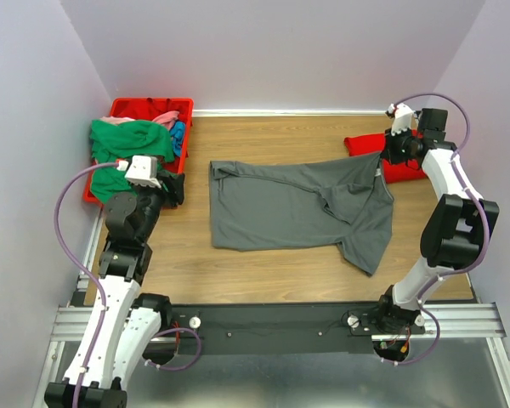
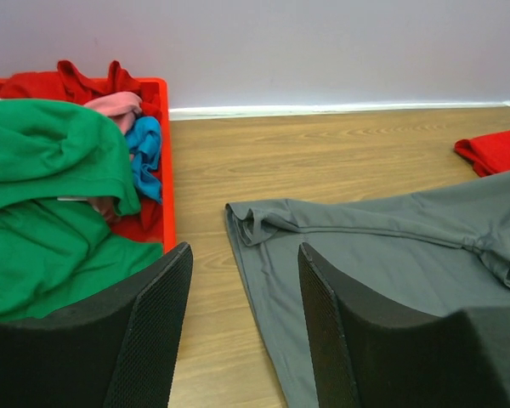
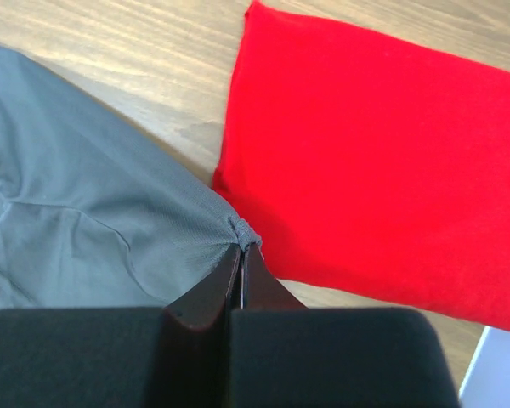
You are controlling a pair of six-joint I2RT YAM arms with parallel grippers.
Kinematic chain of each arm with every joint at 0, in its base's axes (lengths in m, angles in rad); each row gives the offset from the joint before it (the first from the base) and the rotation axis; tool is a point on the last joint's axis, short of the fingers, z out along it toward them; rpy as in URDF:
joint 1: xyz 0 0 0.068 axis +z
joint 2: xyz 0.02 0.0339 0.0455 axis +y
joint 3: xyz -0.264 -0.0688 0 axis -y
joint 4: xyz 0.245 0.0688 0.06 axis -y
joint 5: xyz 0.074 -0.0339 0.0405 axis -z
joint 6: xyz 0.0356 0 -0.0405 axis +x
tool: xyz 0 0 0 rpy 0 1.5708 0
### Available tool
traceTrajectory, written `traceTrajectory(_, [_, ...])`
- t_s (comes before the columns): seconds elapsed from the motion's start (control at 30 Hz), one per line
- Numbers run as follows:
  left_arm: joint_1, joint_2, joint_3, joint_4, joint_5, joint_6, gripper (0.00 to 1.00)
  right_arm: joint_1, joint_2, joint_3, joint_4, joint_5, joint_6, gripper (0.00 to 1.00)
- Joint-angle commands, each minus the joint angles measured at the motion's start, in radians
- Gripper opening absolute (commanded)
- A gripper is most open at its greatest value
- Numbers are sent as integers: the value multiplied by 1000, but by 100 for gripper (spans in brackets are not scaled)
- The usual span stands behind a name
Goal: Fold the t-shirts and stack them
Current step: Fold the tshirt
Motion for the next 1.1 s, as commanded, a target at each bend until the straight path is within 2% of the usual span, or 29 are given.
traceTrajectory(0.0, [0, 16, -19, 5, 50, -21, 62, 3, 25, 47, 14, 67, 4, 7])
traceTrajectory(0.03, [0, 39, -23, 4, 72, -22, 63, 3, 26, 50, 14, 81, 7, 9])
traceTrajectory(0.1, [0, 76, -17, 28, 101, -34, 63, 3, 10, 47, 14, 89, 6, 23])
traceTrajectory(0.2, [0, 177, -8, 40, 158, -59, 63, 3, -16, 43, 15, 89, 18, 30])
traceTrajectory(0.23, [1, 232, 3, 40, 191, -70, 63, 3, -25, 38, 14, 84, 29, 37])
traceTrajectory(0.47, [0, 383, 47, 28, 233, -88, 63, 3, -117, -12, 12, 67, 70, 39])
traceTrajectory(0.53, [0, 409, 64, 21, 224, -88, 63, 1, -142, -55, 14, 57, 75, 45])
traceTrajectory(0.63, [0, 447, 92, 14, 212, -88, 63, 1, -188, -118, 14, 17, 90, 46])
traceTrajectory(0.83, [-9, 534, 159, 11, 195, -67, 63, 1, -254, -247, 14, -150, 95, 47])
traceTrajectory(0.97, [-23, 601, 191, 11, 184, -77, 59, 1, -270, -302, 14, -268, 81, 47])
traceTrajectory(1.07, [-81, 710, 254, 13, 102, -131, 55, -6, -272, -330, 15, -317, 75, 47])
